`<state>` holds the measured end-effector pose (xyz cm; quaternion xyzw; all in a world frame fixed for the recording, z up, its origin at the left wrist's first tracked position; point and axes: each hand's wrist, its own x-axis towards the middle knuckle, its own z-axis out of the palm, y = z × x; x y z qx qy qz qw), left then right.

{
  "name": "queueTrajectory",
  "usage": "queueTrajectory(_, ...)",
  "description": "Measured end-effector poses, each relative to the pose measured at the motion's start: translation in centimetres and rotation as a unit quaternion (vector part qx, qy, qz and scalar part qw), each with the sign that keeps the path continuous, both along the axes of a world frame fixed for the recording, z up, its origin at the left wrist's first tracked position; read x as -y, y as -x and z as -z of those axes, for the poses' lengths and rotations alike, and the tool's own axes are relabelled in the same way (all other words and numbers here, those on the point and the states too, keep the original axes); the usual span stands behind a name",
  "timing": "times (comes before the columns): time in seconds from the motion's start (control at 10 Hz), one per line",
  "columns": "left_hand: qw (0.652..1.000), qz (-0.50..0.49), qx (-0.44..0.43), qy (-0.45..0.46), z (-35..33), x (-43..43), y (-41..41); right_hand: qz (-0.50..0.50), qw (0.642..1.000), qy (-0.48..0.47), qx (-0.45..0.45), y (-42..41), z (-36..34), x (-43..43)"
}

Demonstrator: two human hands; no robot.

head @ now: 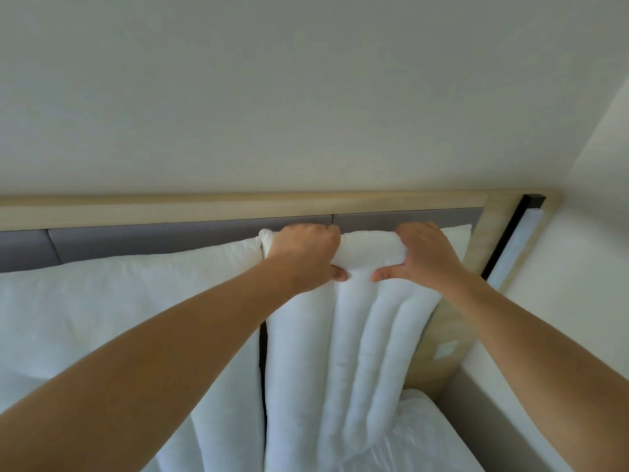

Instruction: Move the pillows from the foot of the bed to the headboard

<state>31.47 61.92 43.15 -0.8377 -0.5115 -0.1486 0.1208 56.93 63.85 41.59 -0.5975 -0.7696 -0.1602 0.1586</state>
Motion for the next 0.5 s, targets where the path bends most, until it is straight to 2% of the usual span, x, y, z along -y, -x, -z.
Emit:
queueTrajectory(0.1,1.000,-0.018,-0.002,0.009,1.4,-0.1,0.9,-0.014,1.000,0.023,0.005,1.1,0.9,-0.9)
queueTrajectory(0.3,0.999,-0.001,-0.035,-0.034,2.1,-0.3,1.7,-0.035,0.998,0.029,0.040,1.1,0.2,-0.9)
queueTrajectory(0.4,0.996,0.007,-0.049,-0.079,2.4,-0.1,2.1,-0.043,0.998,0.022,0.036,1.0,0.1,-0.6)
queueTrajectory(0.5,0.987,0.012,-0.022,-0.158,3.5,1.0,2.9,-0.050,0.999,0.008,0.015,0.8,0.5,0.2)
